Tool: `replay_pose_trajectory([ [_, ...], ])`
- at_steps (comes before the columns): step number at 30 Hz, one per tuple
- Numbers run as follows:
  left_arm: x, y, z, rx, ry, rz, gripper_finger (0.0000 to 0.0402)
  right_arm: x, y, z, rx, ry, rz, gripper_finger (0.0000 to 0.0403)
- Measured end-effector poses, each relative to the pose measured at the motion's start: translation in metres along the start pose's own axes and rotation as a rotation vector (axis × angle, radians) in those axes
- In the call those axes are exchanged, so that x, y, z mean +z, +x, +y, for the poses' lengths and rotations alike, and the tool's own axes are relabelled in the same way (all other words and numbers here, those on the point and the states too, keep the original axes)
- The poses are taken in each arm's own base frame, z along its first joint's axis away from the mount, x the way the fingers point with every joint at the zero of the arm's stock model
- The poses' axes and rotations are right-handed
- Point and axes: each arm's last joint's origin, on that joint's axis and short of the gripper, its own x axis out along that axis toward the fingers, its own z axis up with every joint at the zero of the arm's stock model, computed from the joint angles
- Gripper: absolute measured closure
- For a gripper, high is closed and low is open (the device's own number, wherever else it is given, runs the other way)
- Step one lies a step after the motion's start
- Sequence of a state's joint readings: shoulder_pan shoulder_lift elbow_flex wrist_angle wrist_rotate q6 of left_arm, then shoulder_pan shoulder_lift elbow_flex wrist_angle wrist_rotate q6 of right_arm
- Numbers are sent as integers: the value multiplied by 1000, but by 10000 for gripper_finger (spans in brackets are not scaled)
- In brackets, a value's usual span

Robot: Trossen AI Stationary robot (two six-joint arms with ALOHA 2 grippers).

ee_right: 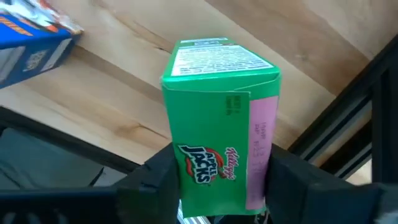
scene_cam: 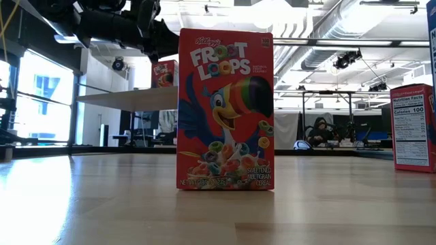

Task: Stack cereal on shelf
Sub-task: Put the right green cereal box on the shelf aligned with the other green cereal box

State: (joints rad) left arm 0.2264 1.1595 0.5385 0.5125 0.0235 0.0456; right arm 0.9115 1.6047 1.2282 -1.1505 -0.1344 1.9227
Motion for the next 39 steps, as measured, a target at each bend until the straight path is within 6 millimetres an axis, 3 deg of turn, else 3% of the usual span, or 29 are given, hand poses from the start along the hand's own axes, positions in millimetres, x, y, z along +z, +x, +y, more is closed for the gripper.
replay_pose_trajectory([
  [5,0,0,0,0,-8,0,390,15,-16,-1,54,-35,-2,256],
  [9,-2,0,0,0,-9,15,390,37,-44,-1,102,-106,-32,254],
  [14,-2,0,0,0,-9,20,390,85,-79,3,117,-255,-141,254],
  [18,-3,0,0,-1,-9,28,390,133,-93,6,158,-378,-255,254],
  [24,-6,0,-4,-19,-7,59,390,196,-82,17,160,-570,-342,254],
  [28,-7,0,-8,-36,-5,73,390,222,-67,28,161,-661,-339,254],
  [34,-8,0,-13,-52,-13,87,390,242,-44,37,98,-734,-298,253],
  [39,-8,-1,-15,-58,-29,91,390,246,-40,41,86,-764,-331,236],
])
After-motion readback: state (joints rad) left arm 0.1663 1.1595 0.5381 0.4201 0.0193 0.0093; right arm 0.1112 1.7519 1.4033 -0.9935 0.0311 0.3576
